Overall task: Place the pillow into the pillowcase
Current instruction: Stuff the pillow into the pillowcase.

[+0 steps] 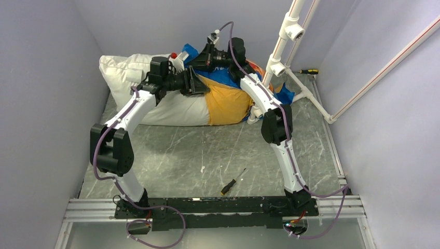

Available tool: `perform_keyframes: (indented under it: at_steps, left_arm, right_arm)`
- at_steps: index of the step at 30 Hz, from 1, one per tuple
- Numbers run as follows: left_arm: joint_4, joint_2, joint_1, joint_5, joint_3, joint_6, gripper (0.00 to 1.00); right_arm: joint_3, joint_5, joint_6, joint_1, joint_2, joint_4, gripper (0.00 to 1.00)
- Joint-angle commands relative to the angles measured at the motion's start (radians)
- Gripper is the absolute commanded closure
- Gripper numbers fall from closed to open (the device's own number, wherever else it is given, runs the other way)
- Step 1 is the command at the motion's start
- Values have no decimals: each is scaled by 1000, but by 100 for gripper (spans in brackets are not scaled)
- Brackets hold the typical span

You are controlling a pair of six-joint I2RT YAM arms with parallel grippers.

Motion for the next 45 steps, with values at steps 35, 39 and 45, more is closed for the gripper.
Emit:
perform_keyframes:
  at_steps: [35,39,45]
  left_arm:
    - [-423,-44,128,-374,436,69,100]
    - [-598,32,152,-469,656,126,100]
    - [-644,88,189,-484,770,123,100]
  right_arm:
    - [15,266,-370,-125,-287,-176,4]
    - [53,400,-481,-113,-317,-254,0]
    - [-71,510,-628,-86,-369,-113,0]
